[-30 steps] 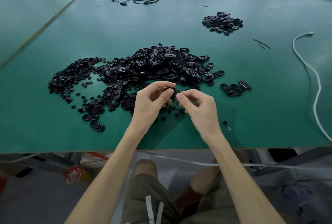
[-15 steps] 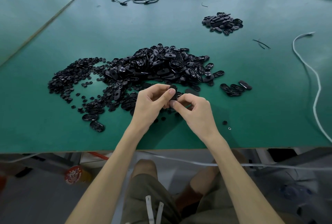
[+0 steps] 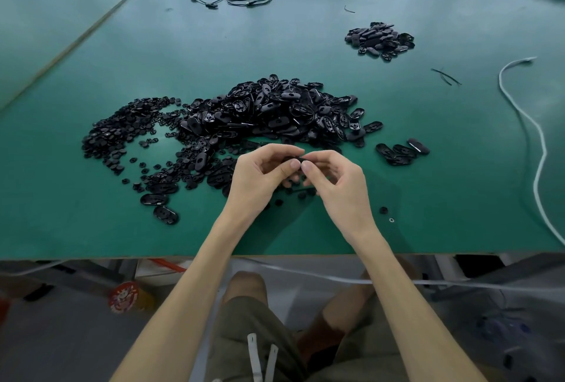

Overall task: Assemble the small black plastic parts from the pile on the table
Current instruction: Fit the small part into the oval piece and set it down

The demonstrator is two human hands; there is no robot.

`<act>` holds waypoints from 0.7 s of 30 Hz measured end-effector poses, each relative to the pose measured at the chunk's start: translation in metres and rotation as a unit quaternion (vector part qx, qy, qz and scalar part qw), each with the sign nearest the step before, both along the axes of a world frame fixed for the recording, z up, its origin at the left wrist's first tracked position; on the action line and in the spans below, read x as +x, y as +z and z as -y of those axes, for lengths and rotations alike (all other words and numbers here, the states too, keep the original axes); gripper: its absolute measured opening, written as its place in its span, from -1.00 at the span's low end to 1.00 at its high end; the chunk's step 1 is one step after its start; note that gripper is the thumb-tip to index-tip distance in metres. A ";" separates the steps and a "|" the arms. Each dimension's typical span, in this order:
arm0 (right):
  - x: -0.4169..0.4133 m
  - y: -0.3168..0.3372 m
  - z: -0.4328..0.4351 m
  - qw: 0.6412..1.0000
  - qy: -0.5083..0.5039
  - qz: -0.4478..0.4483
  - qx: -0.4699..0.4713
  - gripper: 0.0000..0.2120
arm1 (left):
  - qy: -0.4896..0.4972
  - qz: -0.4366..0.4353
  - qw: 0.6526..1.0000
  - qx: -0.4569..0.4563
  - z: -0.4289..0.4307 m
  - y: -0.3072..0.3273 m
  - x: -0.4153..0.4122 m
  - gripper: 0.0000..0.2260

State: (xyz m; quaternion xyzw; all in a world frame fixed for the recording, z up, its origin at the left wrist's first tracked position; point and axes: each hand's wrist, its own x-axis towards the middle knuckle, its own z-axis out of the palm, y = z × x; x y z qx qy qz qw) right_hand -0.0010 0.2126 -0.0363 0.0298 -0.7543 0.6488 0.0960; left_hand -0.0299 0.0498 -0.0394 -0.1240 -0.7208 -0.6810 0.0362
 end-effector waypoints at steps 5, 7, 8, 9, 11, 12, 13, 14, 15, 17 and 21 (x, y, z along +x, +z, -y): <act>0.000 0.000 -0.002 1.000 -0.017 0.005 -0.023 -0.96 | -0.011 -0.003 1.000 0.003 -0.001 0.001 0.001 -0.84; 0.000 -0.001 -0.003 0.999 -0.025 0.002 -0.030 -0.95 | -0.008 -0.008 1.000 -0.008 -0.002 0.002 0.001 -0.84; 0.000 -0.001 -0.003 0.999 -0.027 0.001 -0.034 -0.95 | -0.007 -0.007 1.000 -0.009 -0.002 0.002 0.002 -0.84; 0.000 -0.002 -0.004 0.999 -0.028 0.000 -0.035 -0.95 | -0.007 -0.006 1.000 -0.009 -0.002 0.002 0.002 -0.84; 0.000 -0.002 -0.004 0.999 -0.026 0.001 -0.035 -0.95 | -0.009 -0.004 1.000 -0.010 -0.002 0.002 0.003 -0.83; 0.000 -0.002 -0.004 0.999 -0.026 0.001 -0.035 -0.95 | -0.010 -0.004 1.000 -0.010 -0.002 0.002 0.003 -0.83; 0.000 -0.002 -0.005 0.999 -0.026 0.000 -0.036 -0.94 | -0.011 -0.005 1.000 -0.012 -0.002 0.002 0.003 -0.82; 0.000 -0.003 -0.005 0.999 -0.027 -0.002 -0.036 -0.93 | -0.011 -0.005 1.000 -0.015 -0.002 0.001 0.003 -0.82; 0.000 -0.003 -0.005 0.999 -0.028 -0.003 -0.036 -0.92 | -0.011 -0.006 1.000 -0.017 -0.002 0.001 0.003 -0.82; 0.000 -0.004 -0.005 0.999 -0.028 -0.004 -0.034 -0.92 | -0.011 -0.005 1.000 -0.021 -0.002 0.000 0.003 -0.81; -0.001 -0.005 -0.005 0.999 -0.026 -0.002 -0.034 -0.94 | -0.014 -0.002 1.000 -0.024 0.000 0.000 0.002 -0.81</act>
